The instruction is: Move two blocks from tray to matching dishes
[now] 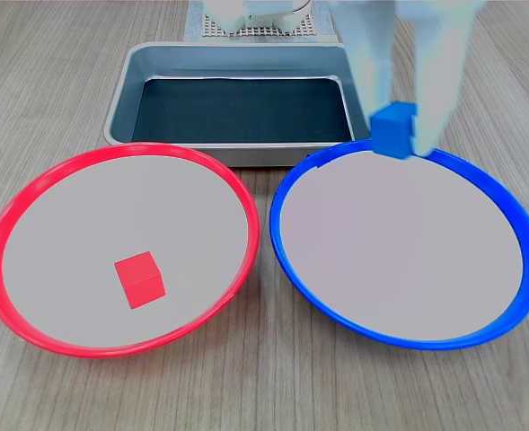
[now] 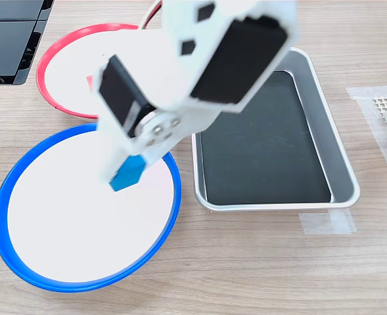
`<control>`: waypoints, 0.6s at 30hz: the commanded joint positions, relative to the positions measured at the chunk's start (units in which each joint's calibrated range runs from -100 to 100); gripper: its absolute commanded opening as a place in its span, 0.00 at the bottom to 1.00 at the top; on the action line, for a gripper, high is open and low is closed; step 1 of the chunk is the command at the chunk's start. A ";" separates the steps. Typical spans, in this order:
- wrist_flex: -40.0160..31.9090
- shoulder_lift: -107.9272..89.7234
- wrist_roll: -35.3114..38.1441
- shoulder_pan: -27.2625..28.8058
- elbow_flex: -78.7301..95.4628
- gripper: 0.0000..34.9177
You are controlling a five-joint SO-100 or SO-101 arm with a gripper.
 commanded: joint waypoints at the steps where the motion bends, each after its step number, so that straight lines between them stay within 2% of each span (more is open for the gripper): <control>1: -13.71 2.95 -1.12 -0.36 -0.95 0.01; 3: -16.02 3.46 -1.03 -0.08 0.33 0.05; 4: -17.51 3.54 -1.03 0.20 1.60 0.23; 7: -20.64 2.09 -1.03 0.77 5.88 0.57; 9: -22.13 0.30 -1.17 1.14 8.61 0.65; 10: -22.71 -1.32 -1.17 1.43 10.52 0.64; 12: -23.94 -6.52 -1.51 2.65 16.17 0.50; 13: -24.52 -8.74 -1.71 3.03 18.44 0.37; 14: -25.10 -11.38 -2.05 3.50 21.17 0.10; 15: -25.84 -16.41 -3.03 4.34 25.91 0.01; 18: -27.99 -27.16 -6.11 6.79 36.20 0.01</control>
